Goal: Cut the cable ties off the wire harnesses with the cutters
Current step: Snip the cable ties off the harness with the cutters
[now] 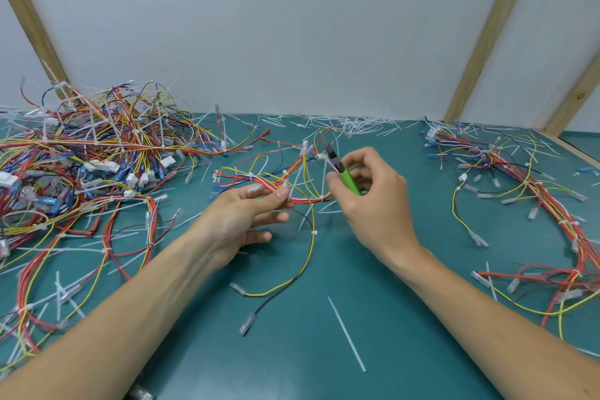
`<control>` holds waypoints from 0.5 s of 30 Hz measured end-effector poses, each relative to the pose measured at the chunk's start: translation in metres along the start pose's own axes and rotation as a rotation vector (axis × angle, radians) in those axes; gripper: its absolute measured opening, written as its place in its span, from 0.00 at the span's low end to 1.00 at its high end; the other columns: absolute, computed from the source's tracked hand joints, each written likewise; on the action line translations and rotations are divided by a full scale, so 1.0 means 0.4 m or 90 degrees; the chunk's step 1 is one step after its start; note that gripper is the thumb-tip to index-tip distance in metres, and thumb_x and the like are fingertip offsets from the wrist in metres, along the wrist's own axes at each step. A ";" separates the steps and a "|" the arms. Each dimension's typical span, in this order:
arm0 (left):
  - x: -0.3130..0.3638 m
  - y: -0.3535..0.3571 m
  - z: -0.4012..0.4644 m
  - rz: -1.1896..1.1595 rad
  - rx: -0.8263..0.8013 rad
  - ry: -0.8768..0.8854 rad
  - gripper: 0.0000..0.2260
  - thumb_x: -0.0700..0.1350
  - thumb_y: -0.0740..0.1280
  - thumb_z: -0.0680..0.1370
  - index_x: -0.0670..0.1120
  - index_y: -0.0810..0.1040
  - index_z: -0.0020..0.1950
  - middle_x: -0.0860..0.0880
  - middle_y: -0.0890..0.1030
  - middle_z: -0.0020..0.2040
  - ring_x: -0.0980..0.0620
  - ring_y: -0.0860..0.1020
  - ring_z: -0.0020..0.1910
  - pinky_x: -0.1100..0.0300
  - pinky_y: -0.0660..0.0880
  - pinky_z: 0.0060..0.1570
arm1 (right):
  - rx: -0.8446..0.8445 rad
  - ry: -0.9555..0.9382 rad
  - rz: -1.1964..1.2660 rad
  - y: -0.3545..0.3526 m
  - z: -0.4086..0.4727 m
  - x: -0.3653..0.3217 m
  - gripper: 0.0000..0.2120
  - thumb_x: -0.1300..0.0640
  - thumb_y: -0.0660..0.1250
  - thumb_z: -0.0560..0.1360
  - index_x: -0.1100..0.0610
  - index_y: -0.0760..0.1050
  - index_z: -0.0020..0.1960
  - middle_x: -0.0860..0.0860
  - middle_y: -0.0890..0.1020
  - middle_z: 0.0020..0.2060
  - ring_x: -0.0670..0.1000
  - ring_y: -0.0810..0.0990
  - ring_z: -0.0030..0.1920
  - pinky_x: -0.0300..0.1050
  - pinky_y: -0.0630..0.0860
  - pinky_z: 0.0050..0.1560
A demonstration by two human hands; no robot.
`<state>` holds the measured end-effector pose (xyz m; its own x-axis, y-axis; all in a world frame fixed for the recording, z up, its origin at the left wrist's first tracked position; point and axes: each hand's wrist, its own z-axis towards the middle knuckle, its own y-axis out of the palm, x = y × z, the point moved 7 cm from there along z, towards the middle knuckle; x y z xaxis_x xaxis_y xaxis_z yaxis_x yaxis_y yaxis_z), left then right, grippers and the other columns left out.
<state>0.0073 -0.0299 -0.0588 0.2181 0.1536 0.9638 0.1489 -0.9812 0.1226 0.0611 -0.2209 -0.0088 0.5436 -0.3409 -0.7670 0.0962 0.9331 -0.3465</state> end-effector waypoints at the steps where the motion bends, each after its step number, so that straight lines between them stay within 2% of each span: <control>1: 0.003 -0.001 0.001 -0.015 0.003 0.012 0.12 0.54 0.75 0.67 0.50 0.83 0.46 0.55 0.86 0.46 0.59 0.83 0.36 0.67 0.72 0.26 | 0.003 -0.013 0.024 -0.006 0.003 -0.008 0.06 0.50 0.71 0.73 0.50 0.75 0.43 0.45 0.79 0.31 0.47 0.78 0.32 0.47 0.74 0.35; 3: 0.010 0.000 0.001 -0.031 0.002 0.040 0.12 0.52 0.74 0.67 0.49 0.84 0.47 0.55 0.84 0.44 0.59 0.81 0.35 0.67 0.72 0.27 | -0.024 -0.052 0.078 -0.008 0.003 -0.030 0.07 0.53 0.70 0.75 0.53 0.75 0.39 0.47 0.74 0.28 0.46 0.70 0.29 0.43 0.67 0.31; 5: 0.014 0.004 0.002 -0.043 -0.004 0.062 0.10 0.49 0.73 0.69 0.47 0.84 0.47 0.54 0.85 0.44 0.58 0.81 0.36 0.66 0.73 0.28 | -0.079 -0.069 0.123 0.008 -0.005 -0.048 0.08 0.55 0.70 0.76 0.54 0.78 0.39 0.50 0.73 0.27 0.47 0.67 0.28 0.42 0.64 0.30; 8: 0.020 0.011 0.005 -0.075 -0.020 0.095 0.04 0.44 0.69 0.76 0.46 0.82 0.48 0.51 0.85 0.44 0.58 0.82 0.37 0.65 0.75 0.30 | -0.167 -0.040 0.136 0.048 -0.024 -0.048 0.04 0.55 0.70 0.75 0.51 0.82 0.42 0.52 0.76 0.28 0.47 0.70 0.29 0.44 0.66 0.31; 10: 0.027 0.011 0.006 -0.090 -0.024 0.117 0.03 0.42 0.67 0.78 0.45 0.81 0.49 0.51 0.86 0.44 0.58 0.82 0.37 0.66 0.77 0.32 | -0.197 -0.011 0.108 0.064 -0.031 -0.032 0.04 0.56 0.71 0.75 0.51 0.83 0.42 0.53 0.78 0.29 0.52 0.72 0.30 0.47 0.69 0.33; 12: 0.033 0.007 0.006 -0.111 -0.019 0.136 0.05 0.43 0.68 0.76 0.45 0.81 0.51 0.51 0.86 0.44 0.58 0.82 0.37 0.65 0.77 0.34 | -0.208 0.031 0.101 0.069 -0.029 -0.011 0.04 0.58 0.71 0.76 0.53 0.83 0.43 0.50 0.78 0.29 0.55 0.74 0.32 0.51 0.73 0.35; 15: 0.037 0.009 0.007 -0.135 -0.034 0.152 0.10 0.42 0.70 0.72 0.45 0.82 0.53 0.50 0.86 0.45 0.57 0.81 0.36 0.64 0.78 0.36 | -0.229 0.114 0.197 0.079 -0.027 0.006 0.06 0.64 0.68 0.78 0.57 0.83 0.46 0.48 0.77 0.28 0.50 0.74 0.29 0.47 0.73 0.33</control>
<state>0.0138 -0.0310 -0.0445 -0.0460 0.3296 0.9430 0.1144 -0.9361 0.3327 0.0563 -0.1936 -0.0274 0.3460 -0.0983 -0.9331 -0.3569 0.9059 -0.2278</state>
